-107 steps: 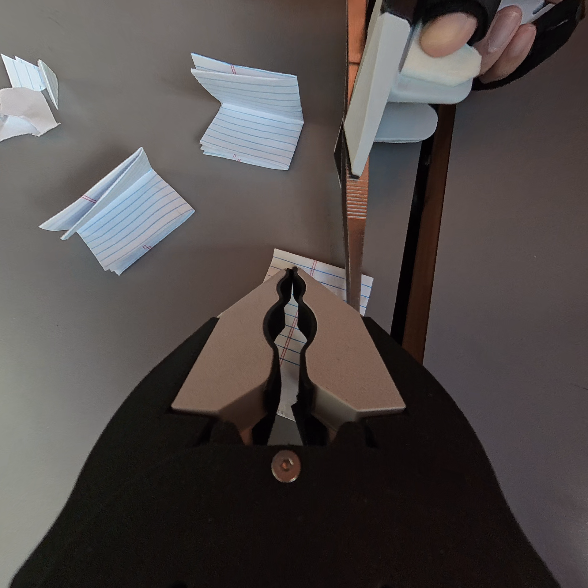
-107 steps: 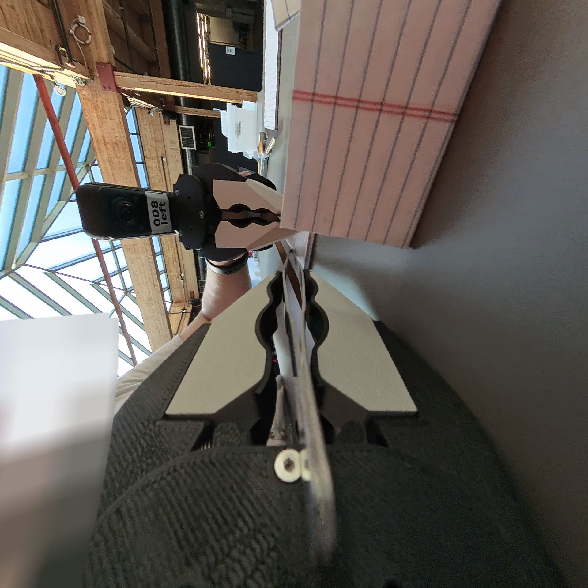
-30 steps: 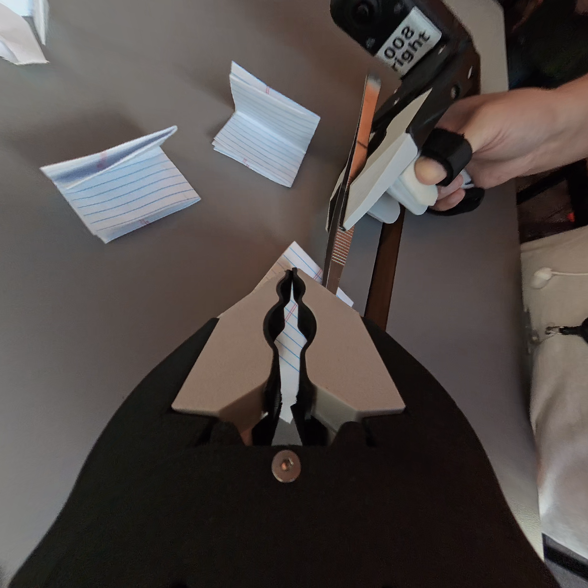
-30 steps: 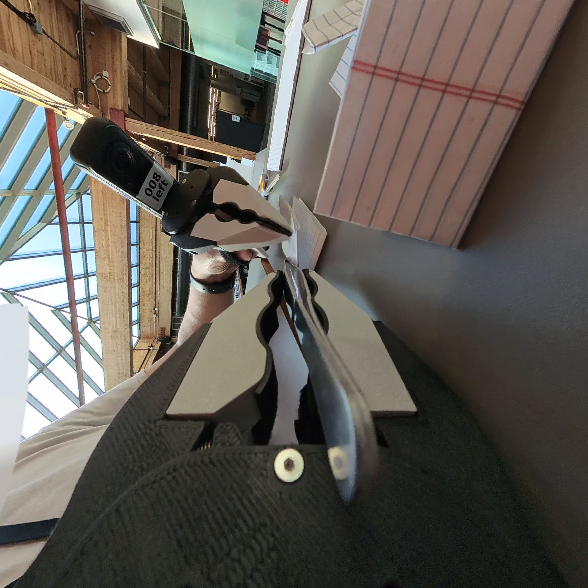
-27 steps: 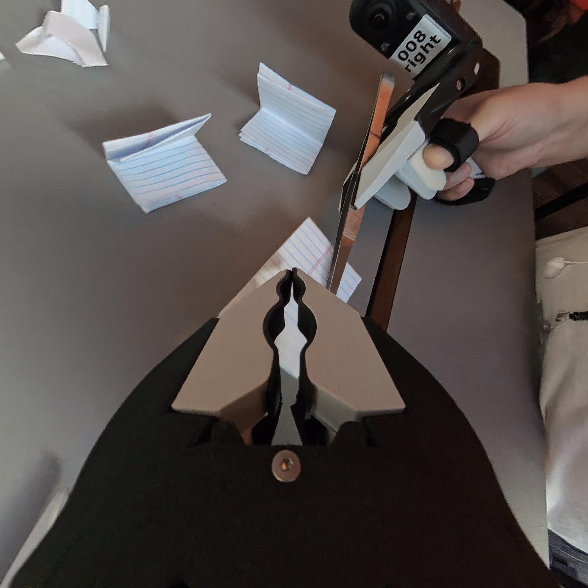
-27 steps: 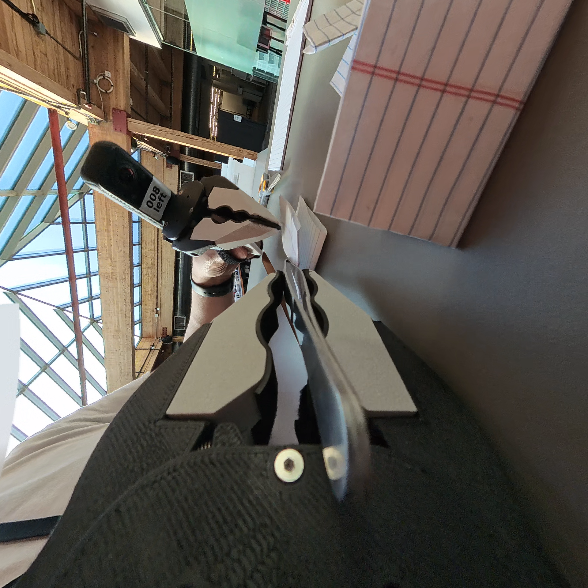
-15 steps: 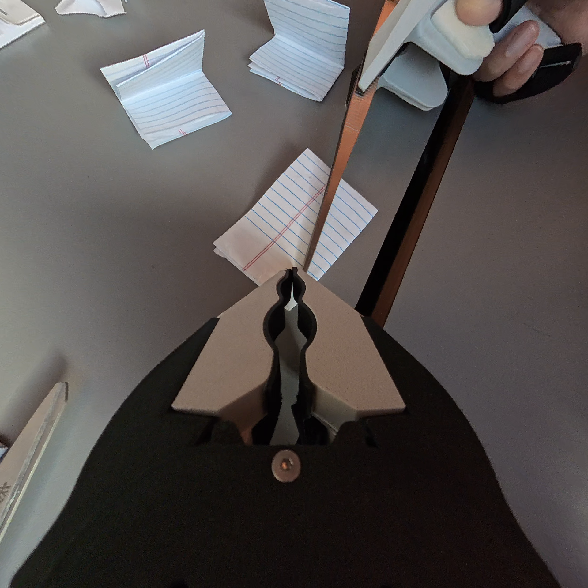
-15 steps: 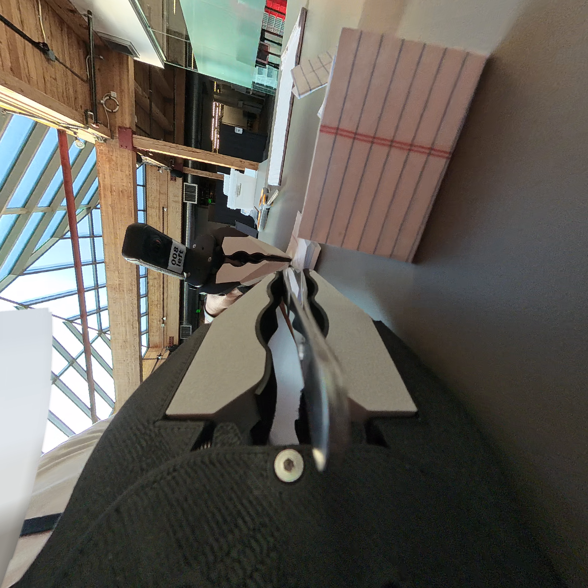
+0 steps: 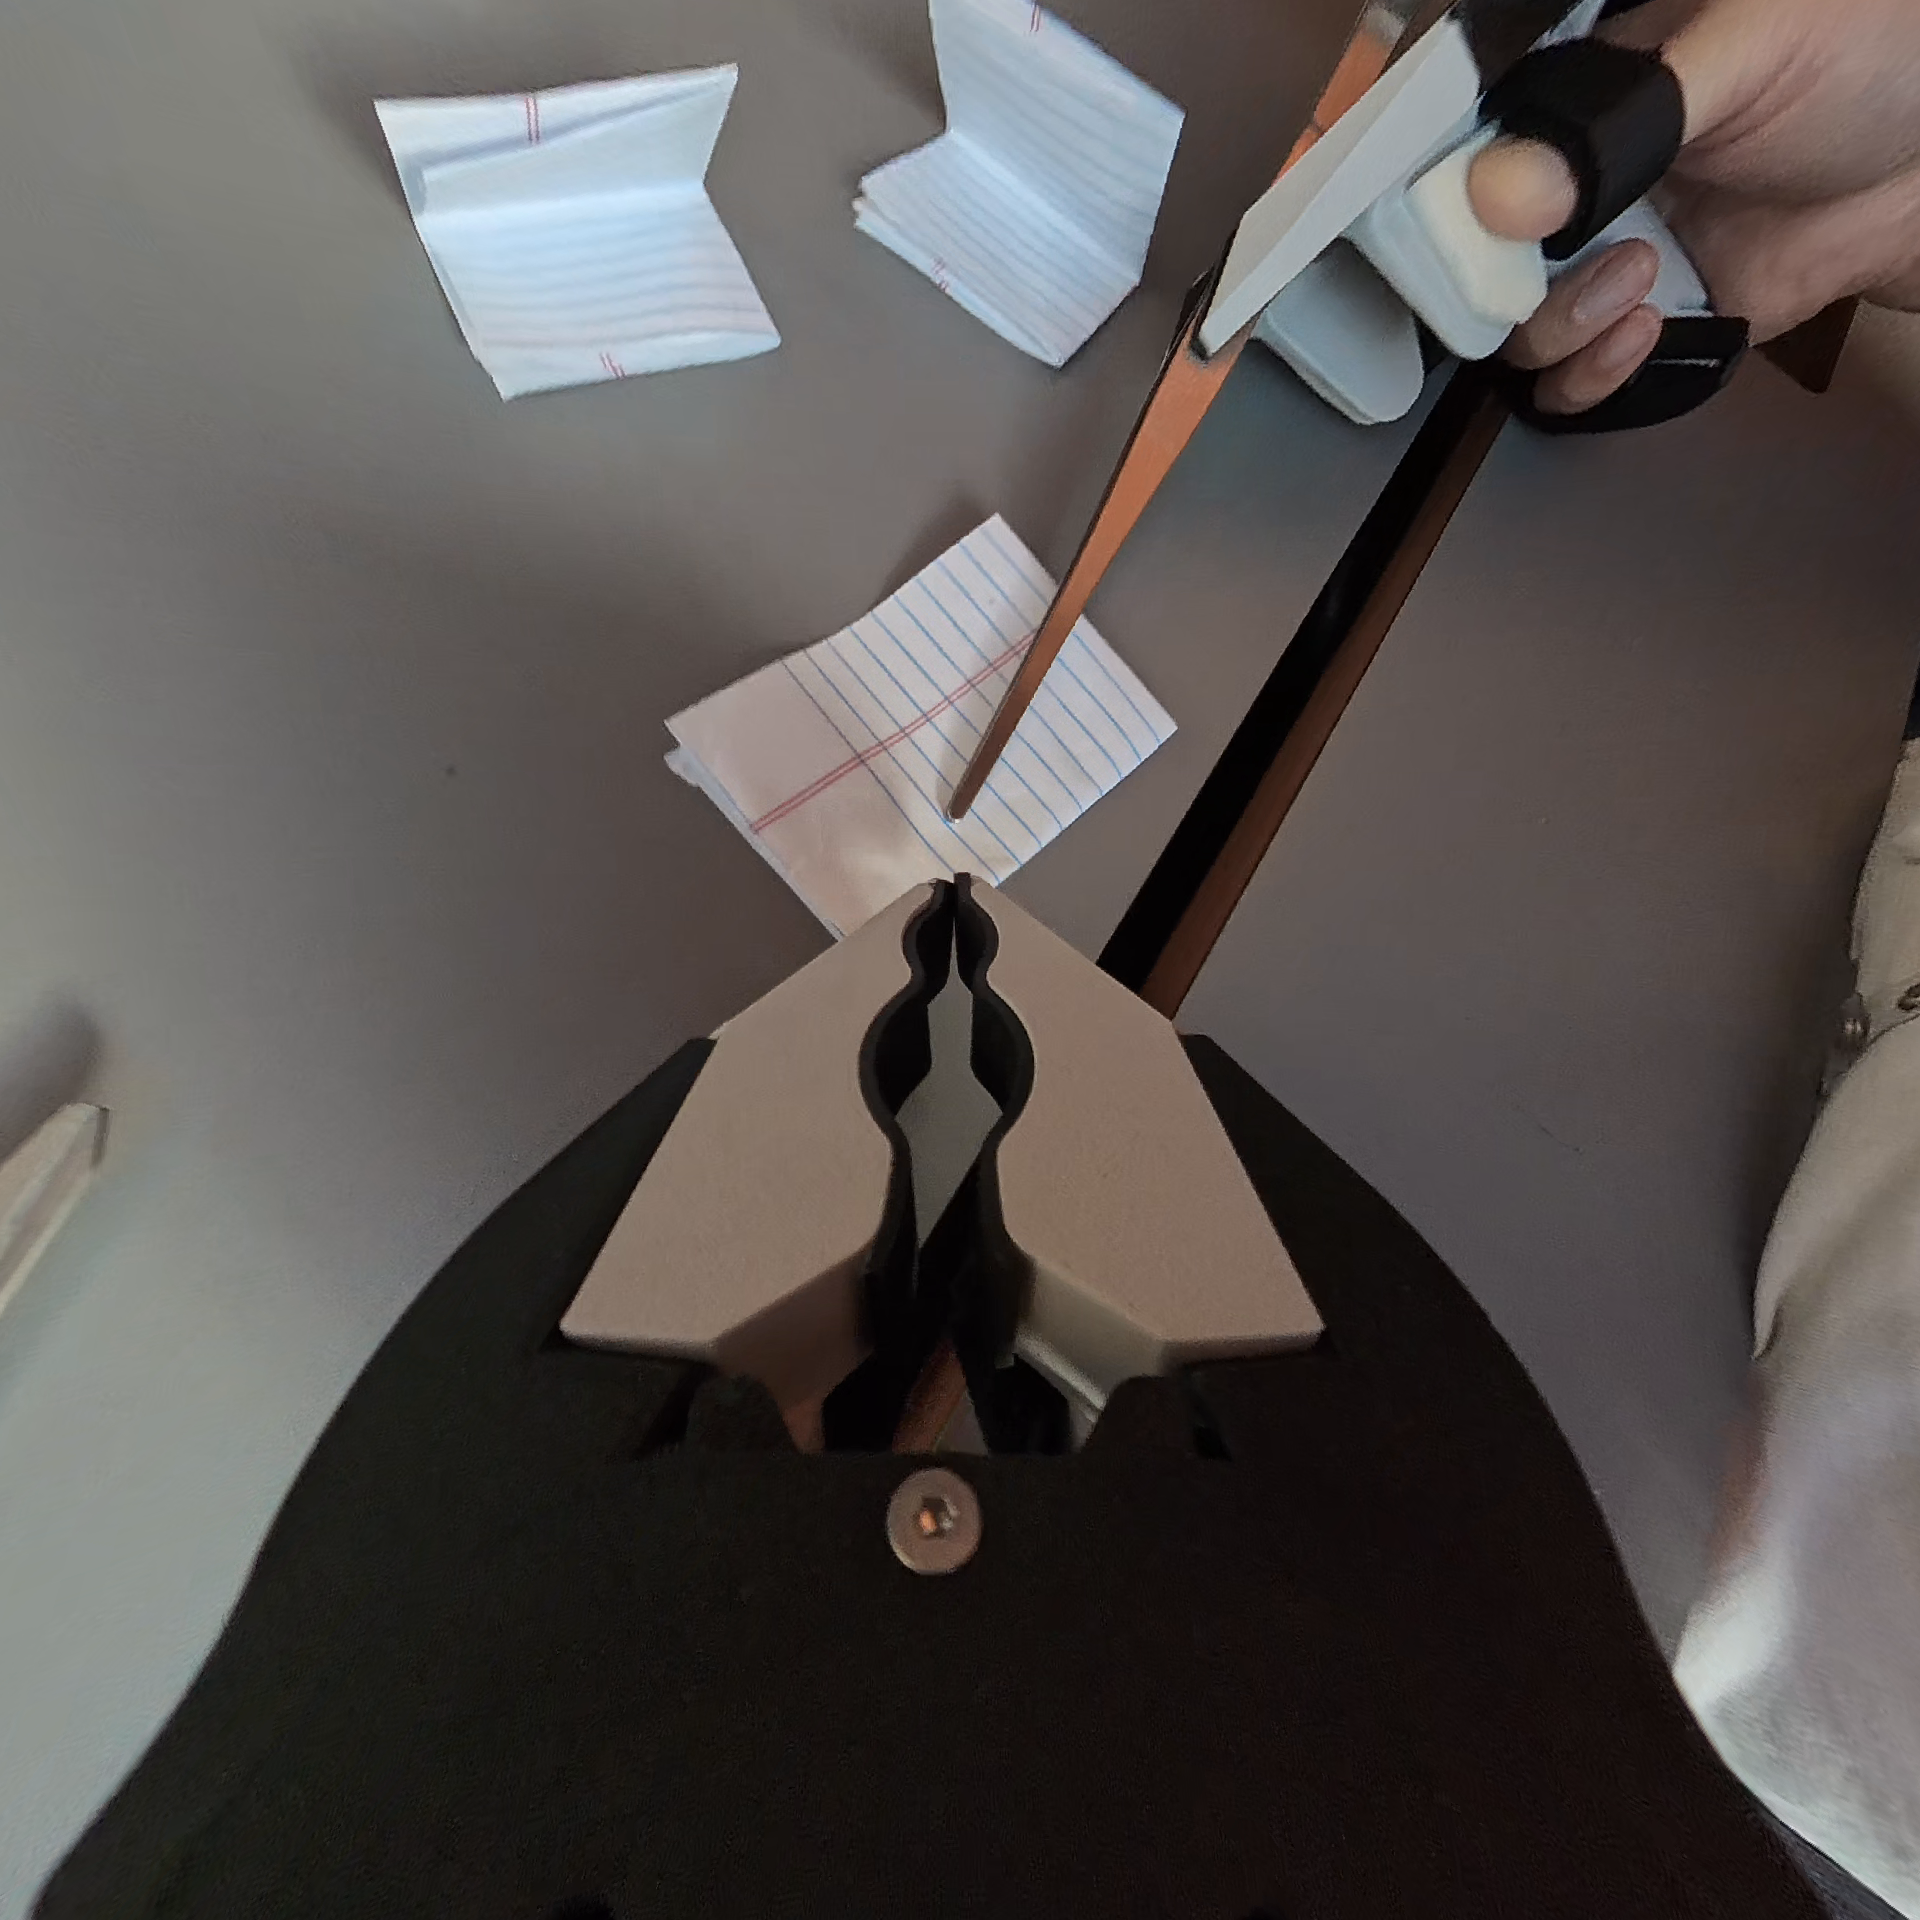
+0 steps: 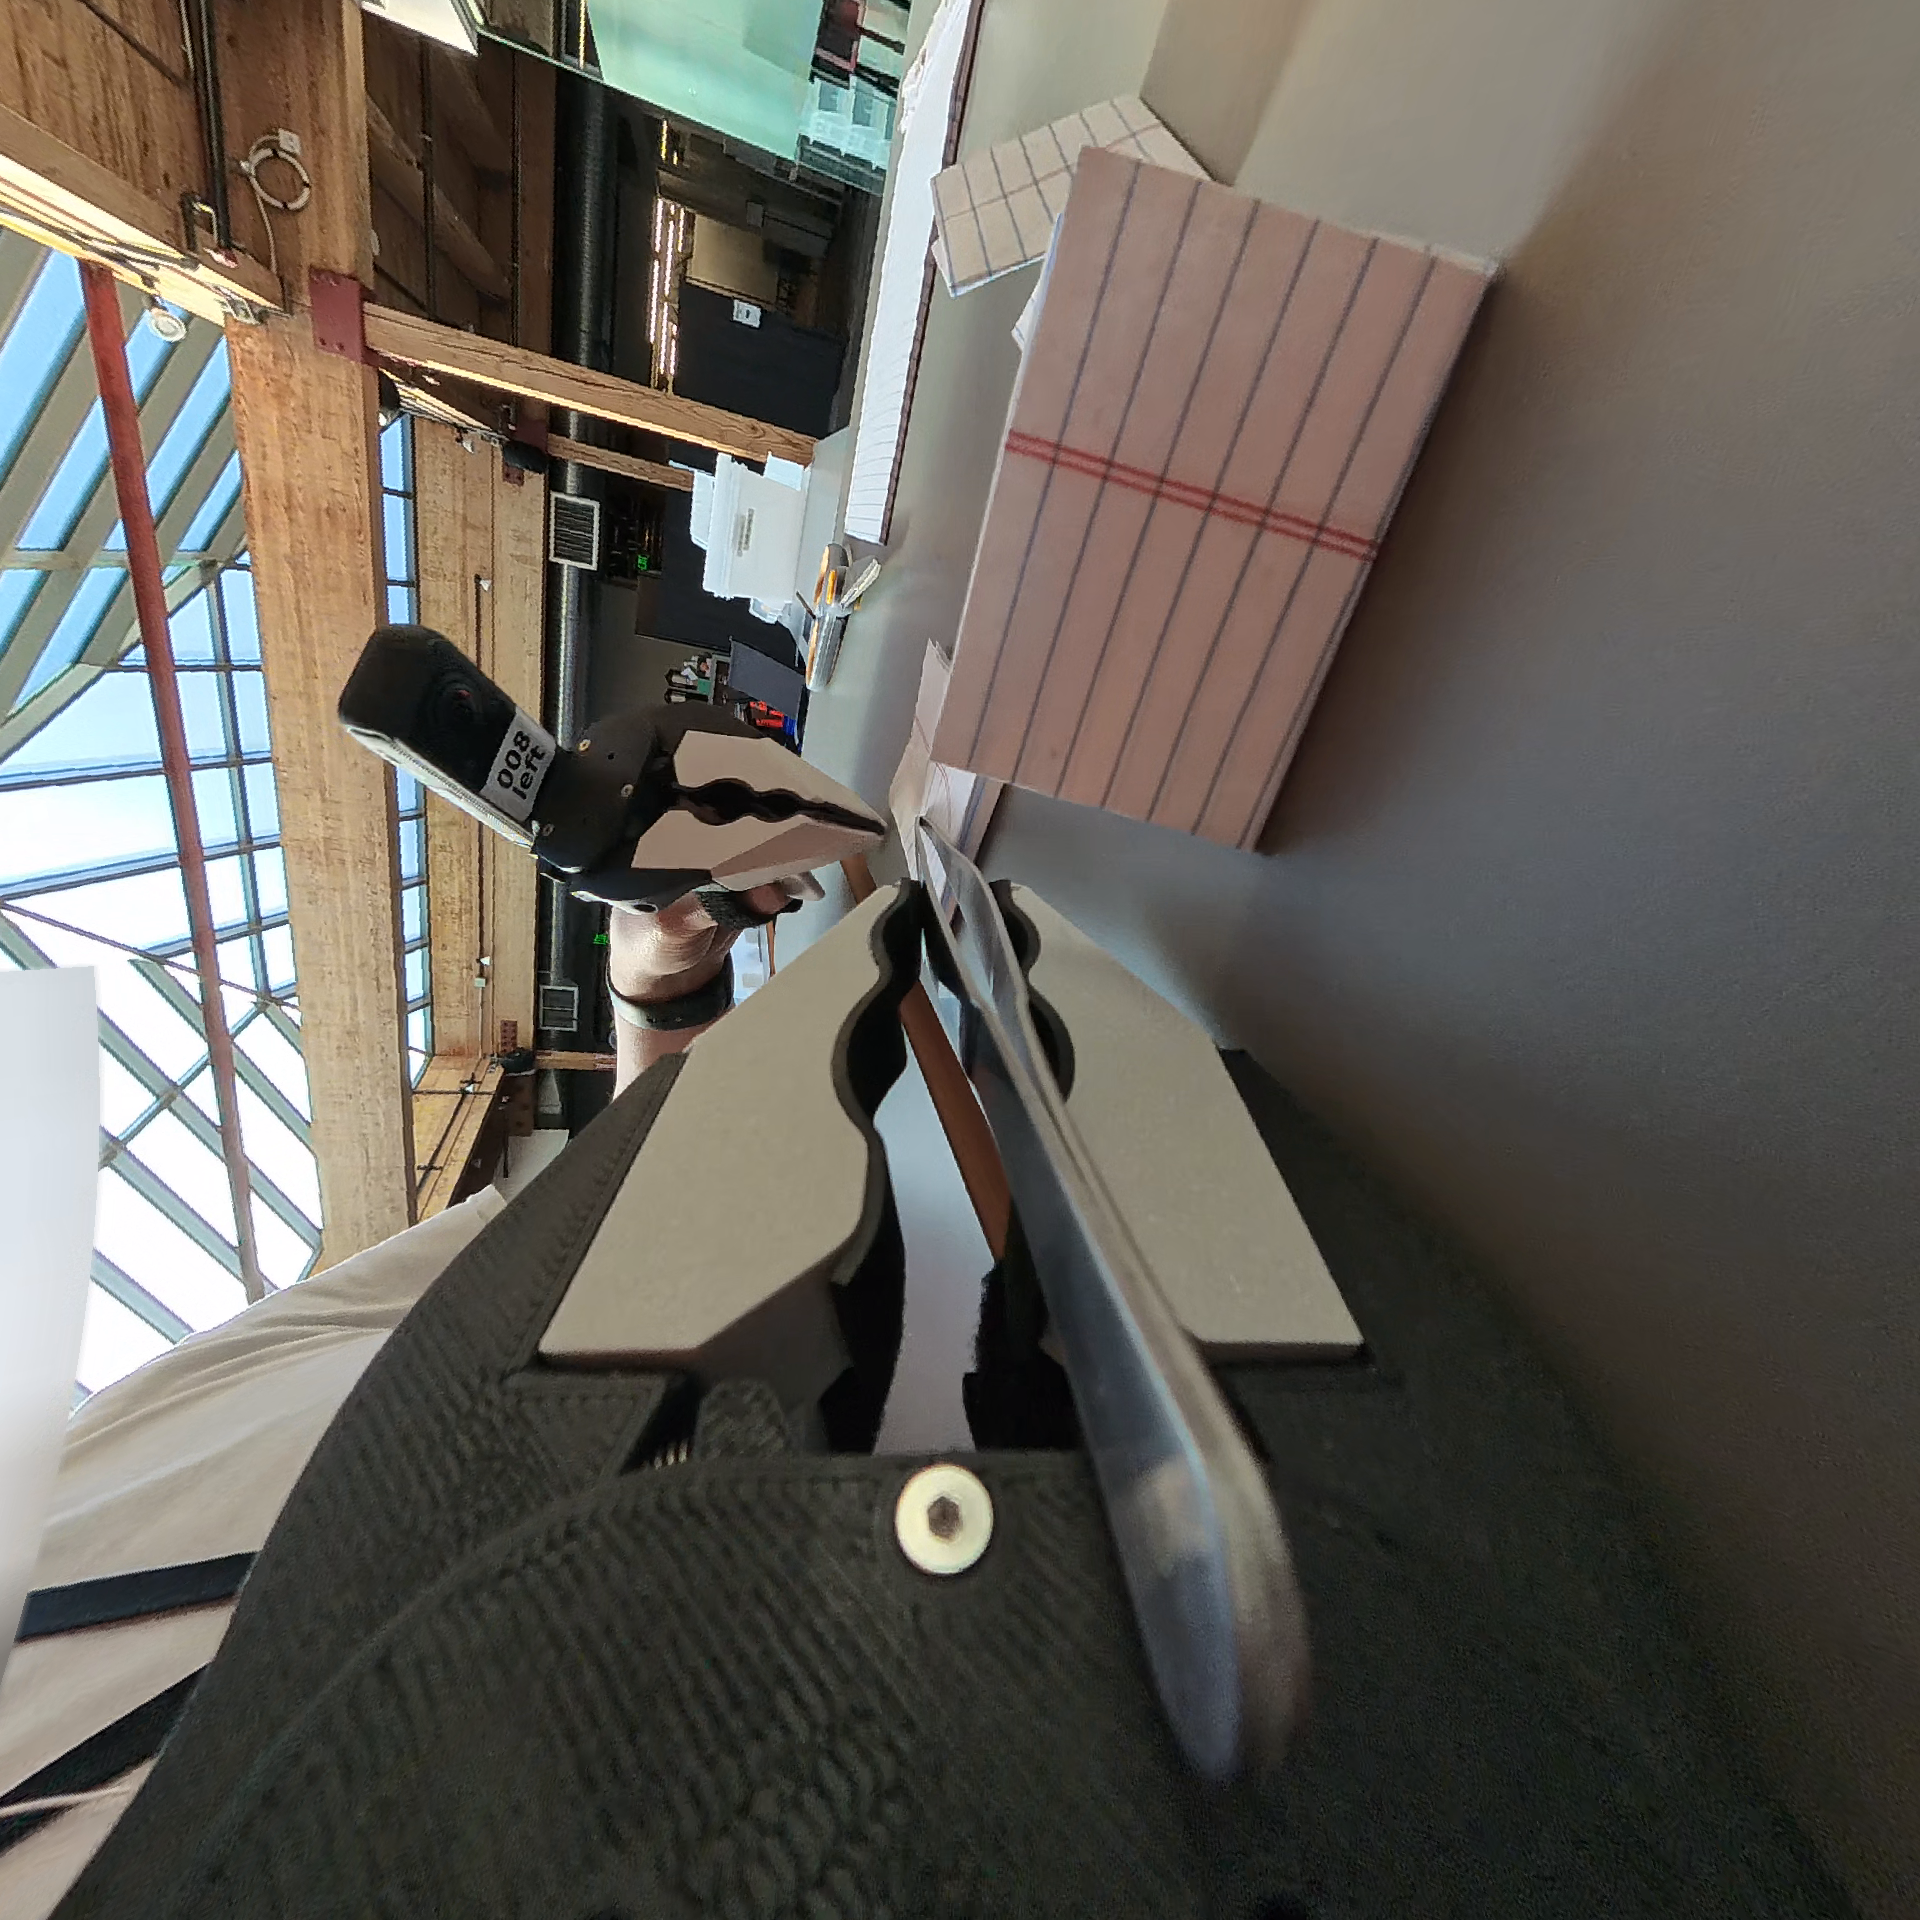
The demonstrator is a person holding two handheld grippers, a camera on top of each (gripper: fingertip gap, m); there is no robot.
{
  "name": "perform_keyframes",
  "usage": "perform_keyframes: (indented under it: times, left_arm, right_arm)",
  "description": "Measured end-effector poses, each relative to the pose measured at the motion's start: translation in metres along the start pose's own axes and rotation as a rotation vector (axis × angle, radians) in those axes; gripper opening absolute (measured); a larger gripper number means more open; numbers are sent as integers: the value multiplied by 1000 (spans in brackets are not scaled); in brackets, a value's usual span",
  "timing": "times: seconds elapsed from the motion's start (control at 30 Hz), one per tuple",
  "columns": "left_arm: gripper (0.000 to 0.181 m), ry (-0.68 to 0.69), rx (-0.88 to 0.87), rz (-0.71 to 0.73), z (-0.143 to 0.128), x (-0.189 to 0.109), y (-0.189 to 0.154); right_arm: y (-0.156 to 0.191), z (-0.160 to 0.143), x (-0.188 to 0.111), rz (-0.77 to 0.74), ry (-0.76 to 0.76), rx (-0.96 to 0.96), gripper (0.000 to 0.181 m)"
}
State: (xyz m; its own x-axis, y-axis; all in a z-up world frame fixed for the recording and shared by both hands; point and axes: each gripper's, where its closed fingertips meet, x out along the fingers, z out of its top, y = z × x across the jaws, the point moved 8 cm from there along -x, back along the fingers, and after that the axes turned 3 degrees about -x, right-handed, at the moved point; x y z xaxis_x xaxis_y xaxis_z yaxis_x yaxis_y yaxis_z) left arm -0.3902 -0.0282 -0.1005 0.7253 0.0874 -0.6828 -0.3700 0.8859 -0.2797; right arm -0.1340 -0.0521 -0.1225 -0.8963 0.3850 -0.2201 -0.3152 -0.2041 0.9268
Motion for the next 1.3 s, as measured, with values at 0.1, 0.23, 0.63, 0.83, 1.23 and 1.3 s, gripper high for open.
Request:
perform_keyframes:
  times: [0.1, 0.23, 0.63, 0.83, 1.23, 1.3]
  left_arm:
    - [0, -8, -185, -18, -4, 2, 10]
    - [0, -89, -435, -123, -11, 2, 18]
    - [0, 34, -161, 175, -13, -19, 22]
    - [0, 366, 344, 589, -4, -24, 13]
    - [0, -35, -281, -75, 30, -34, 4]
    - [0, -15, -284, -121, 23, -21, 8]
  right_arm:
    - [0, 0, 0, 1, 4, -4, 13]
    - [0, 0, 0, 4, 13, -5, 13]
    - [0, 1, 0, 10, 15, -10, 13]
    - [-1, 1, 0, 19, 20, -3, 13]
    - [0, 0, -1, 23, 17, 4, 13]
    - [0, 1, -1, 24, 17, 10, 13]
